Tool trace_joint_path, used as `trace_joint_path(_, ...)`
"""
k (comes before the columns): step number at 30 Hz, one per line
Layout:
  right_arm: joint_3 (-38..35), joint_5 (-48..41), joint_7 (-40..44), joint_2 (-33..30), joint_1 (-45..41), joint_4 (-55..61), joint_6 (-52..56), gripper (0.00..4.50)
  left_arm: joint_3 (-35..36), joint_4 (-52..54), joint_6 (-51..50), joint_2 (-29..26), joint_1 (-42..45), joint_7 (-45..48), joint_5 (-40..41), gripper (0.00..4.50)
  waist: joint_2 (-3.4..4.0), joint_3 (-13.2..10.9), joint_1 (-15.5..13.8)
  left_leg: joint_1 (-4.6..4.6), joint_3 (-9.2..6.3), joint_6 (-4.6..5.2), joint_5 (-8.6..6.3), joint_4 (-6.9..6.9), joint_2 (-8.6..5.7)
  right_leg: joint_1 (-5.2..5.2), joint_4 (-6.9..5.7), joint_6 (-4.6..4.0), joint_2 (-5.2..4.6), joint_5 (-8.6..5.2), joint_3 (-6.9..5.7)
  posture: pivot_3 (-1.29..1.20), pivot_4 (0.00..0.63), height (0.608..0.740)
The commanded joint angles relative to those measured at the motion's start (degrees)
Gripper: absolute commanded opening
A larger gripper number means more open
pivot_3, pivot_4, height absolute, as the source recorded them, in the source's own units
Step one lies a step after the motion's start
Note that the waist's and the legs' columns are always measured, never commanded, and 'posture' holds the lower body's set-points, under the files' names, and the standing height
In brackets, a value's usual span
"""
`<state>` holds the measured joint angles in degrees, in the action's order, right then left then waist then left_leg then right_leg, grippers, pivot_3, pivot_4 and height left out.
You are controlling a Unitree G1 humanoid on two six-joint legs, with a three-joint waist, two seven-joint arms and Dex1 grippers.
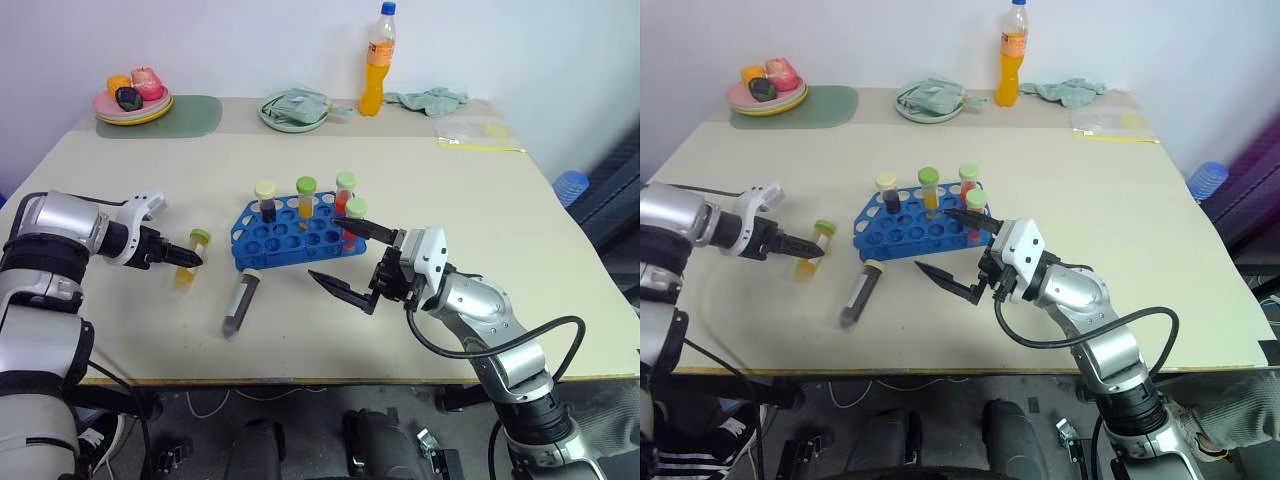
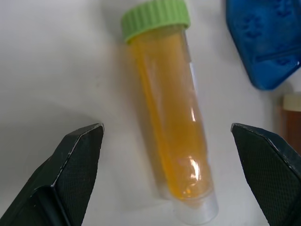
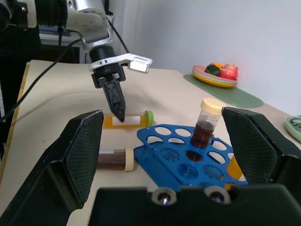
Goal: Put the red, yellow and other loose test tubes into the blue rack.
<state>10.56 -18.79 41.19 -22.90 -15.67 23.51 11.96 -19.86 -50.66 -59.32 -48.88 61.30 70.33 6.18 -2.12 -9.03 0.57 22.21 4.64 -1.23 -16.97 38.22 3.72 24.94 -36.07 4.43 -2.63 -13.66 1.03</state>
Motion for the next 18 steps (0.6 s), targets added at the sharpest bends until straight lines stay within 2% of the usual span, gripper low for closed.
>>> trace_joint_path(1, -0.12, 0.05, -1.05, 0.68, -0.11, 2.78, -0.22, 4.42, 0.56, -4.06, 2.36, 1.86, 2.87, -0.49, -2.27, 4.50, 0.00, 0.00, 0.06, 0.00, 0.00, 0.00, 0.00, 0.00, -0.01, 0.00, 0.00, 0.00, 0.00, 0.00, 0.00, 0.00, 0.150, 0.740)
trace_joint_path(2, -0.04, 0.14, -1.32, 0.79, -0.20, 2.91, -0.11, 4.50, 0.92, -5.37, 2.51, 2.59, 3.35, -0.68, -2.56, 3.94, 0.00, 0.00, 0.07, 0.00, 0.00, 0.00, 0.00, 0.00, 0.00, -0.01, 0.00, 0.00, -0.01, 0.00, 0.00, 0.00, 0.150, 0.740)
trace_joint_path(3, 0.00, 0.20, -1.58, 0.91, -0.38, 2.98, 0.06, 4.50, 1.25, -6.64, 2.54, 3.28, 3.65, -0.86, -2.86, 3.63, 0.00, 0.00, 0.07, 0.00, -0.01, 0.00, 0.00, 0.00, 0.00, -0.01, -0.01, 0.01, 0.00, 0.00, 0.00, 0.00, 0.150, 0.740)
trace_joint_path(5, -0.01, 0.19, -1.94, 0.96, -0.61, 3.19, 0.41, 4.50, 1.37, -8.32, 2.70, 3.95, 4.05, -0.36, -3.57, 2.67, 0.00, 0.00, 0.10, -0.01, -0.01, 0.00, 0.00, 0.00, 0.00, -0.01, -0.02, 0.01, 0.00, 0.01, 0.00, 0.00, 0.150, 0.740)
trace_joint_path(8, -0.13, 0.16, -2.30, 0.72, -0.82, 3.54, 0.97, 4.50, 1.36, -9.38, 2.89, 4.03, 3.96, 0.50, -4.59, 1.12, -0.02, 0.01, 0.13, -0.01, -0.01, 0.00, 0.00, 0.00, 0.00, 0.00, -0.02, 0.01, 0.00, 0.01, 0.00, 0.00, 0.150, 0.740)
trace_joint_path(9, -0.17, 0.16, -2.33, 0.65, -0.84, 3.58, 1.08, 4.50, 1.47, -9.53, 3.35, 3.96, 3.87, 0.56, -4.86, 0.81, -0.01, 0.01, 0.19, -0.01, -0.02, 0.00, 0.00, 0.00, 0.00, -0.01, -0.03, 0.01, 0.00, 0.01, -0.01, 0.00, 0.150, 0.740)
trace_joint_path(14, -0.41, 0.46, -2.68, 0.59, -0.84, 3.63, 1.42, 4.50, 9.50, -11.24, 9.05, 3.54, 4.38, -10.39, -3.23, 0.79, -0.01, 0.01, 0.22, -0.05, -0.06, 0.01, 0.00, 0.00, 0.00, -0.01, -0.08, 0.02, 0.01, 0.01, -0.01, 0.00, 0.150, 0.740)
trace_joint_path(17, -0.72, 0.73, -3.19, 0.65, -0.79, 3.46, 1.29, 4.50, 17.34, -7.40, 14.84, 2.82, 1.88, -17.26, -0.29, 0.79, -0.01, 0.01, 0.21, -0.05, -0.09, 0.01, 0.00, 0.01, 0.01, -0.02, -0.10, 0.16, 0.01, 0.10, -0.03, 0.00, 0.150, 0.740)
trace_joint_path(18, -0.86, 0.76, -3.24, 0.56, -0.77, 3.32, 1.27, 4.50, 22.08, -4.23, 18.64, 3.25, -0.75, -19.26, 2.46, 0.79, -0.01, 0.01, 0.26, -0.06, -0.08, 0.01, 0.00, 0.01, 0.01, -0.02, -0.11, 0.18, -0.01, 0.10, -0.02, 0.00, 0.150, 0.740)
